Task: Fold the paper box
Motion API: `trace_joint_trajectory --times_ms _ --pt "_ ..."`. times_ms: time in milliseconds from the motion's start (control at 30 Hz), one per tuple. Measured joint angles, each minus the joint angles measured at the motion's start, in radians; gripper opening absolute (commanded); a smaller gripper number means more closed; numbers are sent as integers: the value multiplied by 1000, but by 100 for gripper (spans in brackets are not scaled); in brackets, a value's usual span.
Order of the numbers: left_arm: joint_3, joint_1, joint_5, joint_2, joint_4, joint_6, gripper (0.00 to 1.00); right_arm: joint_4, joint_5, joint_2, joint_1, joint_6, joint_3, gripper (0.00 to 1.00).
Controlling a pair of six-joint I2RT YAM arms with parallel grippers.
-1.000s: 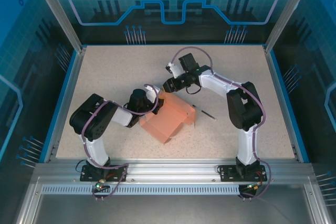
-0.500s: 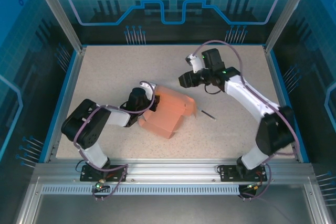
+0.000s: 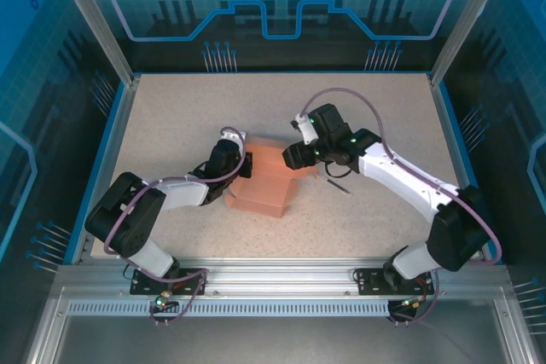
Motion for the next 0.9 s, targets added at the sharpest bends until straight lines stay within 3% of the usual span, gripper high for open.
trace_joint_trajectory --times_ms 567,900 --pt "39 -21 -51 -2 -91 -19 1 45 28 177 38 72 66 54" --pt "40 -21 -70 -12 -94 -26 1 53 39 185 39 76 88 54"
